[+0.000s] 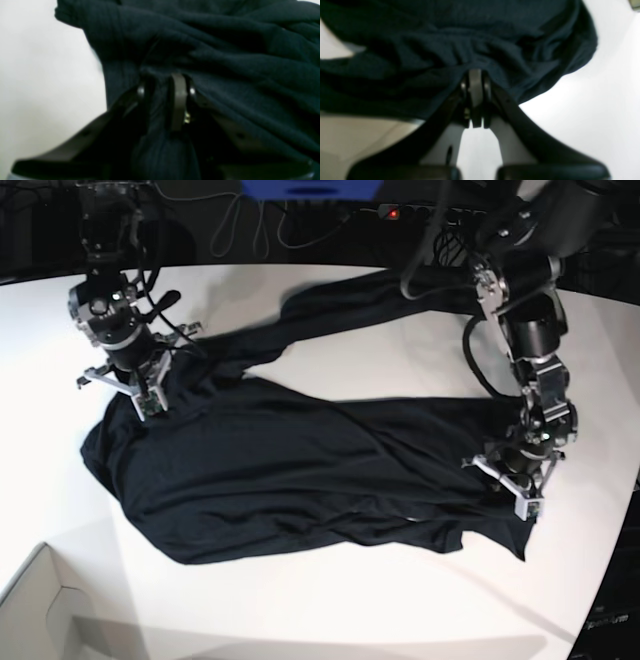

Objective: Layout the t-shirt on the table in an organized manner, then fold the t-shirt properly
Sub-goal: 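Grasp the sleeve with the left gripper and stretch it away from the body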

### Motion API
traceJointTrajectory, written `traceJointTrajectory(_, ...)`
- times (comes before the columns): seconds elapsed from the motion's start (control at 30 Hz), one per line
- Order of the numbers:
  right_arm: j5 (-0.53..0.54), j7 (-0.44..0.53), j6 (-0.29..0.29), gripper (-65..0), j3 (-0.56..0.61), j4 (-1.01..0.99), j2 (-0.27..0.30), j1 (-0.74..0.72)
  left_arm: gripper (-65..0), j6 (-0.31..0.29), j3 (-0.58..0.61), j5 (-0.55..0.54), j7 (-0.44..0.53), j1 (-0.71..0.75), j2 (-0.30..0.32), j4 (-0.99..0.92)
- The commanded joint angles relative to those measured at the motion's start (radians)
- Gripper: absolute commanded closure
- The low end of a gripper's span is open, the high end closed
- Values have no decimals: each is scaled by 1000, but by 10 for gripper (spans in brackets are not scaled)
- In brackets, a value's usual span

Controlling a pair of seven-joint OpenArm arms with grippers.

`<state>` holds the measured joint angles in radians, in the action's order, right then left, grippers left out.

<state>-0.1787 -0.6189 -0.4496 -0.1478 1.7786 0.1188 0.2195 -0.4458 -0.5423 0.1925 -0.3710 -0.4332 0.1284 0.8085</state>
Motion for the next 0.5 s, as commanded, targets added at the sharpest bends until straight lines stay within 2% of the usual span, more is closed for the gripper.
traceJointTrajectory(0.0, 2, 21, -1, 0, -3, -6, 8, -13, -134, 0, -3, -9, 23, -6, 12, 55)
traceJointTrajectory(0.07, 2, 23, -1, 0, -3, -59, 8, -41, -134, 0, -3, -9, 19, 35, 7, 150)
traceJointTrajectory(0.17, 2, 24, -1, 0, -3, -162, 8, -94, -134, 0, -5, -18, -70, 112, 1, 338)
traceJointTrajectory(0.33, 3, 58, -1, 0, -3, -297, 8, -187, -134, -2, -5, -176, -248, 265, -11, 641)
traceJointTrajectory(0.47, 0, 118, -1, 0, -3, -409, 8, -263, -134, -2, -5, -310, -386, 472, -25, 872)
